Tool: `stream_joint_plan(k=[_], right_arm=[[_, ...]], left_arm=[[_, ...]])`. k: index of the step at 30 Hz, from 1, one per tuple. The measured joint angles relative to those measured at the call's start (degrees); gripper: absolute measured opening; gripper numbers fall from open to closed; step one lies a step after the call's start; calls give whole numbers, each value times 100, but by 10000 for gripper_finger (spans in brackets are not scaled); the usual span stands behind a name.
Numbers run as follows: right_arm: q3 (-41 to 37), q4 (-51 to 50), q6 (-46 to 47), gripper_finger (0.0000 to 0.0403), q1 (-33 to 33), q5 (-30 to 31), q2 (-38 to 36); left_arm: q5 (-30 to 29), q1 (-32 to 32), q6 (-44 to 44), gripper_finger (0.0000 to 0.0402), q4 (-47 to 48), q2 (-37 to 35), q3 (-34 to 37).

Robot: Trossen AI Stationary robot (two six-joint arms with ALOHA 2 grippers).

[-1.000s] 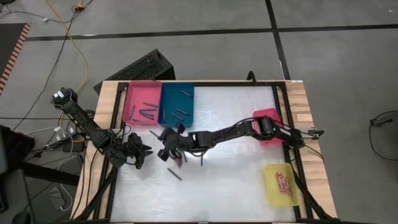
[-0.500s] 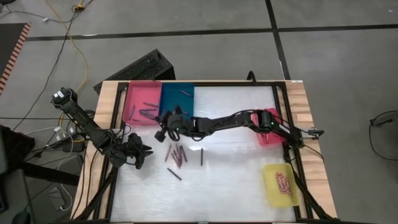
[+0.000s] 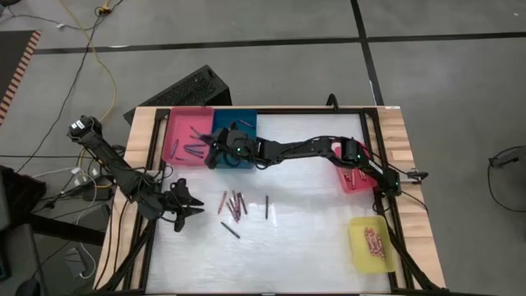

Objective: Sort crayons
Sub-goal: Put the blue crayon into the large red bin

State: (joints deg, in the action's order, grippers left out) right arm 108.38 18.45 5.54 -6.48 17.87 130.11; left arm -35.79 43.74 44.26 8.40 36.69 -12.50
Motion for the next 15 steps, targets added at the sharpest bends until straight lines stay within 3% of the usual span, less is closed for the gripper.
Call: stream_joint_plan(k=[8,15], right_arm=[[4,200,25,2,-215,-140,45],[2,541,-412,2,-274,-513,45]], left_arm=[[277,-1,-259,102,-79,2,-60],[717,0,-1094,102,-708,-75,-60]])
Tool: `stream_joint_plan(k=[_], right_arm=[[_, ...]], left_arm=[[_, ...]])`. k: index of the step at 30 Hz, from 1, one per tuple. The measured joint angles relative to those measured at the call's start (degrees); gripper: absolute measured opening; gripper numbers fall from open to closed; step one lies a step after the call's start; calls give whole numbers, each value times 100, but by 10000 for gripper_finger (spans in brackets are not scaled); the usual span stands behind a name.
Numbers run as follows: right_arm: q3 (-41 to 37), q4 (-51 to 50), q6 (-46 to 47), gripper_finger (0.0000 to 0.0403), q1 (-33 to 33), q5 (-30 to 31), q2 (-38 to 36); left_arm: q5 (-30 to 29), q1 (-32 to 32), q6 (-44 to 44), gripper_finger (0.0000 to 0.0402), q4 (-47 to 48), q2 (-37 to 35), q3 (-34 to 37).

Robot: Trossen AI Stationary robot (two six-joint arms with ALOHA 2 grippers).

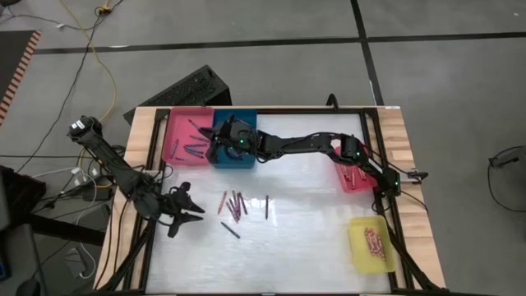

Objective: Sort crayons
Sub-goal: Put the blue crayon into the large red bin

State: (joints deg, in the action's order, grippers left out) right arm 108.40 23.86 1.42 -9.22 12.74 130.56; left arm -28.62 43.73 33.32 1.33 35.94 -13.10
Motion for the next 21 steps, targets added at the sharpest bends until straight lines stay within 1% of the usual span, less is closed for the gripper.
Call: stream_joint_plan(k=[6,13,18,21], right_arm=[[-3,172,-191,2,-73,-147,3],[-4,314,-494,2,-70,-242,4],[-4,486,-631,2,-71,-248,12],[54,818,-576,2,-87,-249,167]], left_arm=[[41,1,-401,102,-46,-384,0],[334,8,-843,102,-130,-996,0],[293,8,-1188,102,-129,-1385,0],[241,6,-1326,102,-131,-1524,0]])
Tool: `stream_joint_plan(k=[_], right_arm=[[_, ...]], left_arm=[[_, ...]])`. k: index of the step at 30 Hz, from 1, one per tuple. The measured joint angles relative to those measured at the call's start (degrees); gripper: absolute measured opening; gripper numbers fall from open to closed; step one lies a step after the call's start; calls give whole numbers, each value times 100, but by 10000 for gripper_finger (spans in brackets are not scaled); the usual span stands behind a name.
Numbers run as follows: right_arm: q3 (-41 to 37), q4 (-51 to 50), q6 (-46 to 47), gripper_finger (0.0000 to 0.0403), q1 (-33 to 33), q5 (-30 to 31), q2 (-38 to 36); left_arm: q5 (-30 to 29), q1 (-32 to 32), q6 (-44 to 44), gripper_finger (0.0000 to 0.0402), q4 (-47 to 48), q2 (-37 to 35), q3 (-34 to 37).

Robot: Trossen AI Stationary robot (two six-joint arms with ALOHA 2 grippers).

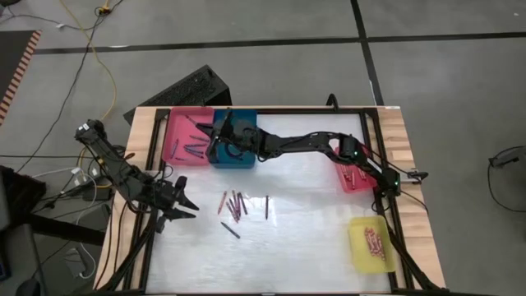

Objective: Sort crayons
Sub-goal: Put the blue crayon into the large red bin

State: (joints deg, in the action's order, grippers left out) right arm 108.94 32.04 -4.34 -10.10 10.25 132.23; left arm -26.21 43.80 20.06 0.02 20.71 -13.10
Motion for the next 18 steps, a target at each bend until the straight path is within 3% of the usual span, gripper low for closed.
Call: stream_joint_plan(k=[9,18], right_arm=[[817,-112,-51,2,-6,-2,830],[2092,-1130,-19,2,-1,-4,1712]], left_arm=[[272,1,77,102,59,-63,-2],[312,1,73,102,56,-63,-2]])
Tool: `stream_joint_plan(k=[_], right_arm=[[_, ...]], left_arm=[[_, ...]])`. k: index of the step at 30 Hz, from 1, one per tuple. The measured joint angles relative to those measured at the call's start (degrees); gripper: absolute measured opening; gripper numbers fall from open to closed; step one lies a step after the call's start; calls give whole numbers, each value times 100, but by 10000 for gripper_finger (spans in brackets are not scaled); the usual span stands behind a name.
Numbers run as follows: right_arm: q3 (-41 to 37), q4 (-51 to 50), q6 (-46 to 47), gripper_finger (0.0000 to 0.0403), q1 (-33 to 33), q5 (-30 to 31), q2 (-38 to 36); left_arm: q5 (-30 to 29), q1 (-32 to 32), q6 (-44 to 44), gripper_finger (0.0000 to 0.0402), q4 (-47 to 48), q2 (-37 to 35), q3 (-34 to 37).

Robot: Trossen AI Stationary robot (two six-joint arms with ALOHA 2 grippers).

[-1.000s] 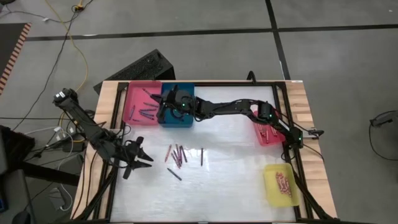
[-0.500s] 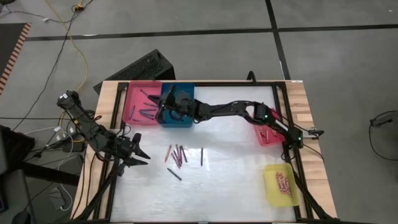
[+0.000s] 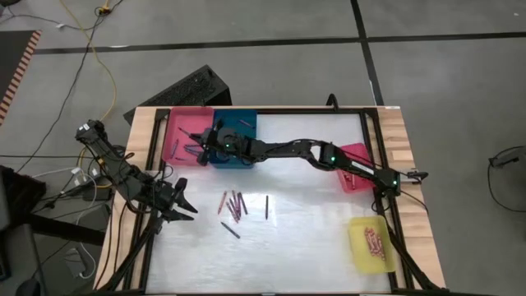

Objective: Sort crayons
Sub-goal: Put the blue crayon into the large red bin, then put the purple crayon into the blue bin

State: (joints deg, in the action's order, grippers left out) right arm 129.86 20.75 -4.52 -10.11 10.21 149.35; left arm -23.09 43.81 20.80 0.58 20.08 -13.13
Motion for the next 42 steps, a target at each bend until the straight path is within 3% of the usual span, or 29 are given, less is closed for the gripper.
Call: stream_joint_plan(k=[24,42], right_arm=[[-13,-1455,453,2,-66,-103,7],[-13,-1877,462,46,-10,-115,7]], left_arm=[[-140,2,42,102,-7,0,0],[-141,2,242,102,-7,0,0]])
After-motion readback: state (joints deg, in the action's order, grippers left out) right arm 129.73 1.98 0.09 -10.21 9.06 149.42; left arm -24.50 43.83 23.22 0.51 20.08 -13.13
